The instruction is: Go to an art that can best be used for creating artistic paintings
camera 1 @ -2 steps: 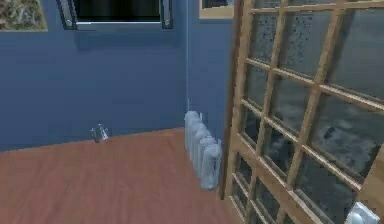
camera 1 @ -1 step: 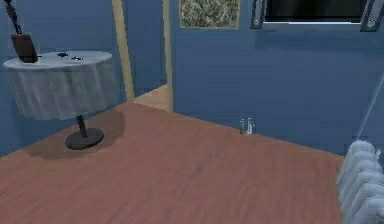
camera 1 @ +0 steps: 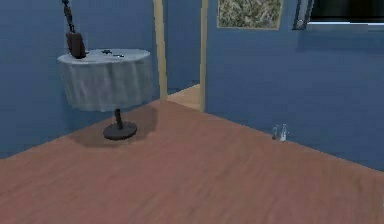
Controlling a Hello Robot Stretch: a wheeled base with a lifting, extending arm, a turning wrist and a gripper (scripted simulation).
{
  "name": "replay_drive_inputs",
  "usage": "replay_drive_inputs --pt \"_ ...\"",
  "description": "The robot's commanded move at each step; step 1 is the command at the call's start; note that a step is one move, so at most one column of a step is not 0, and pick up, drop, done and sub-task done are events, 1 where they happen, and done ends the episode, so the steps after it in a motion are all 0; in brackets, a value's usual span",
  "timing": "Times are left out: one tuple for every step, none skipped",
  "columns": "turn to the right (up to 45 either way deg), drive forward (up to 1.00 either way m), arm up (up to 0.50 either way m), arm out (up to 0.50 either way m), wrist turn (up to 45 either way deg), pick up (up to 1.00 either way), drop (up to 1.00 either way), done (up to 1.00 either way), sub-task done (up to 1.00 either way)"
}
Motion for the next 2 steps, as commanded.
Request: replay_drive_inputs --pt "0.0 1.0 0.0 0.0 0.0 0.0 0.0 0.0 0.0" --pt "-3.0 0.0 0.0 0.0 0.0 0.0 0.0 0.0 0.0"
